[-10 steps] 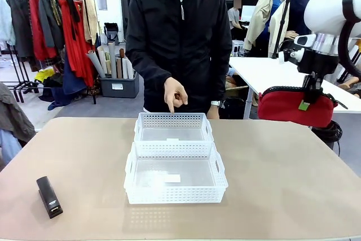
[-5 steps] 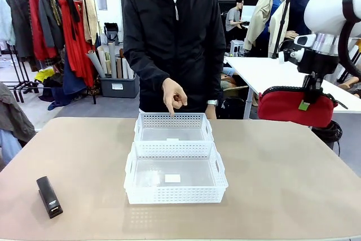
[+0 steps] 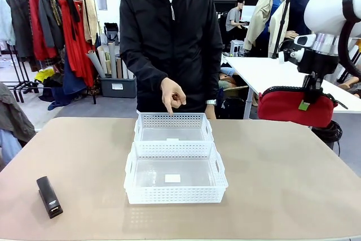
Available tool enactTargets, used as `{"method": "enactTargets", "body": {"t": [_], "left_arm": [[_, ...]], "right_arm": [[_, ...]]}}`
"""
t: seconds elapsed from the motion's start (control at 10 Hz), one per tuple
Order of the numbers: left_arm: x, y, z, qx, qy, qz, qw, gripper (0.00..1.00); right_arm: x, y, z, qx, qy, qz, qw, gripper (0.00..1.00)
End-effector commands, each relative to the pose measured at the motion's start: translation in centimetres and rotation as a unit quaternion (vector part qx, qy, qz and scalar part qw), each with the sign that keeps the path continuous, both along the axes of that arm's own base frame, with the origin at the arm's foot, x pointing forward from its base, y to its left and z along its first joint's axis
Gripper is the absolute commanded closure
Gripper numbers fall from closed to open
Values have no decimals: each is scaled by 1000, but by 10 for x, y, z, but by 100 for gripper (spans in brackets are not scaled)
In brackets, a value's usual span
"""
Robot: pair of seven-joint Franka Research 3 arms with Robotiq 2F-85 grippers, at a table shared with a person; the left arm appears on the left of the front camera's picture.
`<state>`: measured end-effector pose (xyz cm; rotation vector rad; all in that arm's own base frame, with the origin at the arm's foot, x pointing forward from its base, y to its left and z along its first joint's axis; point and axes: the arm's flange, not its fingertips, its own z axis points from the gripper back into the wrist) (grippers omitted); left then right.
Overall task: Distribute items into two baskets.
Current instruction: Move the picked Pencil pouch towards the Organizing basket indicated by the person, stopping as directed.
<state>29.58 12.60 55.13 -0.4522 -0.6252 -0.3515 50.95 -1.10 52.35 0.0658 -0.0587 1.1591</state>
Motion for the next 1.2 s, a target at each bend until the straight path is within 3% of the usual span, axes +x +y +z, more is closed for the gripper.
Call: {"method": "enactTargets", "body": {"t": [0.0,0.4,1.1], "left_arm": [[0,-1,-1,-5,-5,-5,1000,0],[0,-1,-1,-5,-5,-5,1000,0],[0,-1,-1,-5,-5,-5,1000,0]], "right_arm": [[0,0,0,0,0,0,1000,100],[-41,4,4,53,6,34,998,100],[-99,36,-13,41,1,104,994,100]]}}
